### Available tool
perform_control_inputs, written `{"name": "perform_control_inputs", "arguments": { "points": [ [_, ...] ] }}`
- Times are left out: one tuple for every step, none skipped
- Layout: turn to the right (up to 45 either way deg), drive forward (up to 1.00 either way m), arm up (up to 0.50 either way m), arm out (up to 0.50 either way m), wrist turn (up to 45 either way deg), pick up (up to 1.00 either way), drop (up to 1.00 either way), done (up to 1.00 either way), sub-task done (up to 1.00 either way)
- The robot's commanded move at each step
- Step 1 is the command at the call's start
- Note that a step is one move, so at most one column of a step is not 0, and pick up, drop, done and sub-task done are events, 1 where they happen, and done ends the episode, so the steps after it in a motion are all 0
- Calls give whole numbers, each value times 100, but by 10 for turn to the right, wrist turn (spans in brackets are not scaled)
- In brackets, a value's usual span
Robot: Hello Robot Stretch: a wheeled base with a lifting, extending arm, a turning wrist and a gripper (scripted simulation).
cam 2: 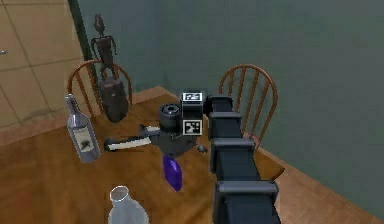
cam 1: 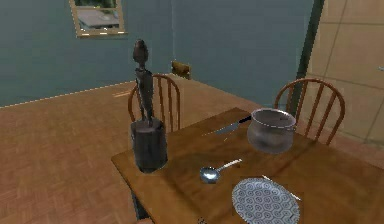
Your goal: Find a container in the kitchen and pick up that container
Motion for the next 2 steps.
{"name": "perform_control_inputs", "arguments": {
  "points": [
    [0,0,0,0,390,0,0,0,0],
    [0,0,-30,0,0,0,0,0,0]
  ]
}}
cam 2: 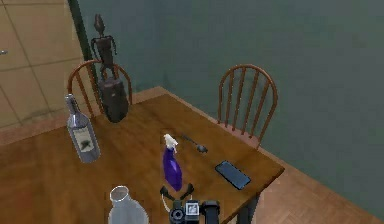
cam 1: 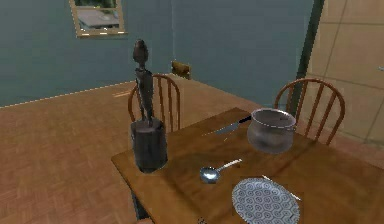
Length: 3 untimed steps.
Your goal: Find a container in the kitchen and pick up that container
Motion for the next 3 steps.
{"name": "perform_control_inputs", "arguments": {
  "points": [
    [0,0,0,0,0,100,0,0,0],
    [0,0,10,0,0,0,0,0,0],
    [0,0,0,0,0,0,0,100,0]
  ]
}}
